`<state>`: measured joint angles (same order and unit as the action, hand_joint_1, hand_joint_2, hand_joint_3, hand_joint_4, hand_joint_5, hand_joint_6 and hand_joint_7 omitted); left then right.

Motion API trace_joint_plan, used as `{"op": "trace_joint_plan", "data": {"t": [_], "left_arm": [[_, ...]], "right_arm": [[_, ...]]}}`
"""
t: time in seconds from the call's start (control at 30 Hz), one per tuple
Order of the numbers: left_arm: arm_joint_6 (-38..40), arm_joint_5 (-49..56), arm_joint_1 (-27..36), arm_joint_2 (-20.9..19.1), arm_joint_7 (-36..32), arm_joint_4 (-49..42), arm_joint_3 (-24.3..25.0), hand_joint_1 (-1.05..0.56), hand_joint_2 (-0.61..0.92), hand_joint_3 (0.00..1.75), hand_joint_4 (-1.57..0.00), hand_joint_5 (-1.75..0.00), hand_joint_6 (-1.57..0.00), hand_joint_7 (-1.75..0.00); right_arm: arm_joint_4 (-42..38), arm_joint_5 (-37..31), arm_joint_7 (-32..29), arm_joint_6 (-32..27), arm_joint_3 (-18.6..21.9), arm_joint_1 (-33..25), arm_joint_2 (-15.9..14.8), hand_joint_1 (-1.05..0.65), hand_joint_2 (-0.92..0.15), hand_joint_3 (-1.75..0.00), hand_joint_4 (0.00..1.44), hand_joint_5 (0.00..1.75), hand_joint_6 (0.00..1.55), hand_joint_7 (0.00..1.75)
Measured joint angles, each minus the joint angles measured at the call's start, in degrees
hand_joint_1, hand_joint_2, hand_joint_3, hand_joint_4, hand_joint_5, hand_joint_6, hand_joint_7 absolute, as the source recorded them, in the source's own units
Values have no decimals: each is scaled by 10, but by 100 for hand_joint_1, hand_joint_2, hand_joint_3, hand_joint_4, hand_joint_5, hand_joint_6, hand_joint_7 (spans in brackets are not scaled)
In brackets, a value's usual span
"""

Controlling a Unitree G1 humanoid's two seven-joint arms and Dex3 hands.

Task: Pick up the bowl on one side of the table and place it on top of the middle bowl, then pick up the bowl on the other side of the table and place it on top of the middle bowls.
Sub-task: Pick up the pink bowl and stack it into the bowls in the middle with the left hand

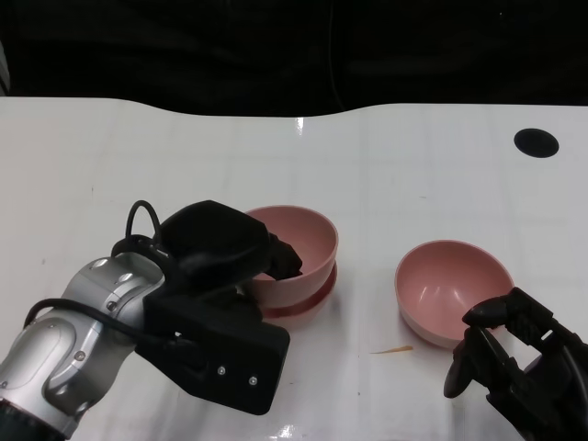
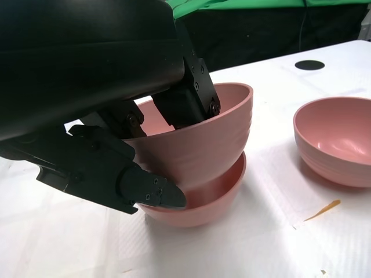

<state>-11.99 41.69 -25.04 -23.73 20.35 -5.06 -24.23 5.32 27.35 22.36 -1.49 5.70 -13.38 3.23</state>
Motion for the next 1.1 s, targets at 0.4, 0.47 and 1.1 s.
{"op": "trace_joint_plan", "data": {"t": [0.4, 0.47, 1.1], "left_arm": [[-17, 11, 7, 7, -41, -23, -10, -24, 92, 29, -87, -92, -110, -3], [-19, 12, 7, 8, -47, -27, -11, -24, 92, 27, -88, -89, -110, -3], [-66, 31, 3, 14, -129, -104, -23, -24, 92, 29, -81, -115, -116, -5]], "right_arm": [[1, -1, -2, 0, -1, -1, 0, -15, -82, -52, 84, 163, 81, 128], [2, -1, -3, 0, -1, -2, 1, -14, -82, -53, 84, 163, 81, 127], [-9, 2, 9, 4, 3, 0, 3, -15, -79, -56, 83, 162, 83, 124]]}}
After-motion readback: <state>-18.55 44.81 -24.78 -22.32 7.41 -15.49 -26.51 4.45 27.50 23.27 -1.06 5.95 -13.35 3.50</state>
